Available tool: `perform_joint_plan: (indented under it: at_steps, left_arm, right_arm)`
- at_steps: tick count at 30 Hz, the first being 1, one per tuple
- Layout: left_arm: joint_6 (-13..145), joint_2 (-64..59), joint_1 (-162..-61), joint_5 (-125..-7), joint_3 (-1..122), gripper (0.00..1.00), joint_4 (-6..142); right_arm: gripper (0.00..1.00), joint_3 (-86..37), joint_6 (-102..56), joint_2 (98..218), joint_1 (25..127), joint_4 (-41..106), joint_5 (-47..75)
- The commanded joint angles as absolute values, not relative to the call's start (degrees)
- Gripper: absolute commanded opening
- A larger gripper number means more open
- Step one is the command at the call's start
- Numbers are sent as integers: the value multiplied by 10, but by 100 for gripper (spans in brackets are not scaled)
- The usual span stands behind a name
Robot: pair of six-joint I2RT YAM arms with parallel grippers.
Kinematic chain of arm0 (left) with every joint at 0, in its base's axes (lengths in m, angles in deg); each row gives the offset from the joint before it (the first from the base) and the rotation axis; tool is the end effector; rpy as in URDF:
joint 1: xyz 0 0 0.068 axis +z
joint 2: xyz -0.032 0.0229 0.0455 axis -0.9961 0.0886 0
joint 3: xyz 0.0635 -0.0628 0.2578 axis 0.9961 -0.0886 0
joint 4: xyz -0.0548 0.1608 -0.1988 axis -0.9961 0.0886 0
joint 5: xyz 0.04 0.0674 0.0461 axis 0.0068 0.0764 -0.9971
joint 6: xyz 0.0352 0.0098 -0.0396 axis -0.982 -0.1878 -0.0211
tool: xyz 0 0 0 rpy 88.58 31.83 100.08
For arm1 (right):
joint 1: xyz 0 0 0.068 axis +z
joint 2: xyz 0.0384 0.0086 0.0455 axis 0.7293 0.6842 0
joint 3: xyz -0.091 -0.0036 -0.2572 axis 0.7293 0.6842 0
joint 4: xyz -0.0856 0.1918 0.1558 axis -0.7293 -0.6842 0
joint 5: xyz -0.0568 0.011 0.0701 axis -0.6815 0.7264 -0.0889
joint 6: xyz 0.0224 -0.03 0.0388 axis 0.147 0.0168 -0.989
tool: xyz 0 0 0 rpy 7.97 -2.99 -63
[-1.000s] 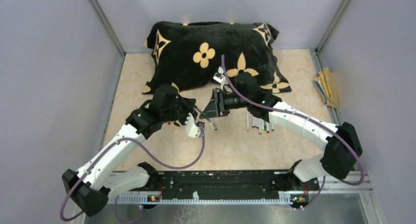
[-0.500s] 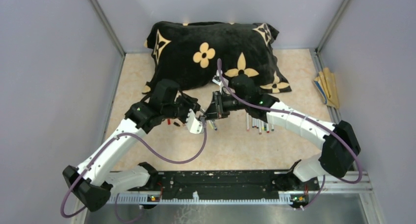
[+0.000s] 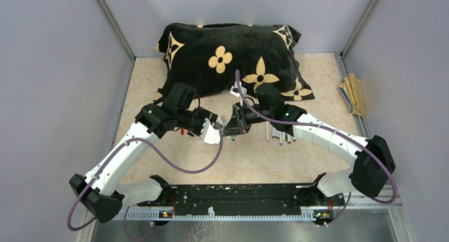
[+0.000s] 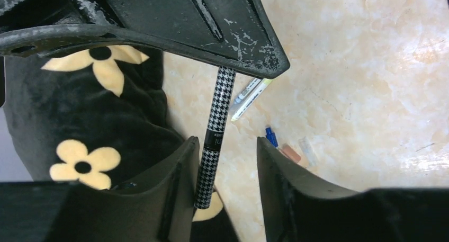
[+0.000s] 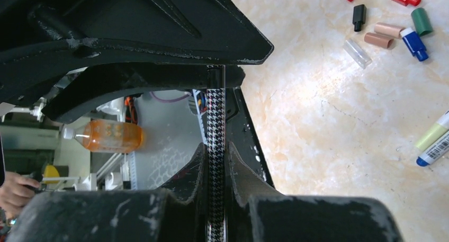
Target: Open the pen caps
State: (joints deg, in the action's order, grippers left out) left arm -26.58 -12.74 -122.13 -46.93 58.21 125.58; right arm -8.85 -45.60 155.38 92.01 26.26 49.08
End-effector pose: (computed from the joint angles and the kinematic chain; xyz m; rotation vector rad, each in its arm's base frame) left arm 0.1606 -0.1422 0.3531 2.0948 1.0287 -0.2108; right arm 0.2010 0.2363 0.3089 -0.8325 2.0903 1.5121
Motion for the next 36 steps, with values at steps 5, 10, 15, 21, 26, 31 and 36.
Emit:
perform_joint_plan:
  at_steps: [5, 10, 15, 21, 26, 31, 36]
  left_arm:
    - [-287, -132, -1224, -485, 579, 35, 1254]
    - [-318, -150, -1225, -479, 556, 32, 1244]
    - [-342, -156, -1231, -493, 541, 22, 1240]
    - [-353, -165, -1236, -507, 522, 6, 1231]
    - [-348, -163, -1236, -513, 525, 0, 1232]
    - [-335, -156, -1236, -522, 530, 0, 1229]
    - [-317, -146, -1236, -519, 541, 0, 1229]
  right_arm:
    - [0, -121, -418, 1564, 917, 241, 495]
    - [0, -131, -416, 1581, 917, 227, 496]
    - [8, -149, -417, 1597, 917, 209, 488]
    - [39, -145, -456, 1601, 917, 255, 480]
    - [32, -137, -479, 1603, 917, 290, 493]
    - [28, -123, -485, 1600, 917, 302, 507]
    - [34, -114, -487, 1597, 923, 309, 513]
